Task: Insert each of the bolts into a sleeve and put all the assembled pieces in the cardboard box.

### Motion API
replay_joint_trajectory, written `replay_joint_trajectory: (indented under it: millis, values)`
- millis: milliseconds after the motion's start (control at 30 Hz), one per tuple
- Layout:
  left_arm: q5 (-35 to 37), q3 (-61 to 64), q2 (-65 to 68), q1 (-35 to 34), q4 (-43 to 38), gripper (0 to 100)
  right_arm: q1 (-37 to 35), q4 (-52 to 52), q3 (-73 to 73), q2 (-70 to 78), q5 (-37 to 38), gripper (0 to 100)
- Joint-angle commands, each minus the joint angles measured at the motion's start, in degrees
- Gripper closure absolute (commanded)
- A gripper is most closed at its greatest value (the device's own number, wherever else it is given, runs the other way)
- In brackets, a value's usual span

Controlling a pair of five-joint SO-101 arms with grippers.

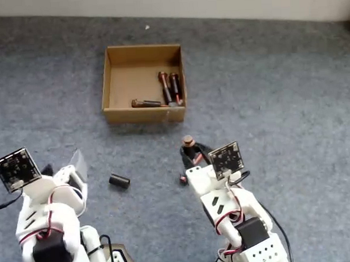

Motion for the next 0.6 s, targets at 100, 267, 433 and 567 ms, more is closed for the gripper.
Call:
replay_joint_trajectory:
  millis: [100, 267, 433, 567]
  values:
    - [-4.7, 17.0, -0.4, -3.8, -11.3, 81, 1.5, 6.8, -5.2, -0.8, 0.1, 99.5]
    - [-4.9, 22.1, -0.4, -5.7, -17.9, 82, 1.4, 5.8, -12.1, 0.3, 0.4, 99.5]
    - [-4.9, 24.0, -0.1, -4.5, -20.7, 81, 1.5, -1.8, -21.1, 17.0, 0.5, 99.5]
    - [-4.9, 24.0, -0.1, -4.5, -20.7, 81, 1.5, -12.3, -31.3, 37.7, 0.5, 99.5]
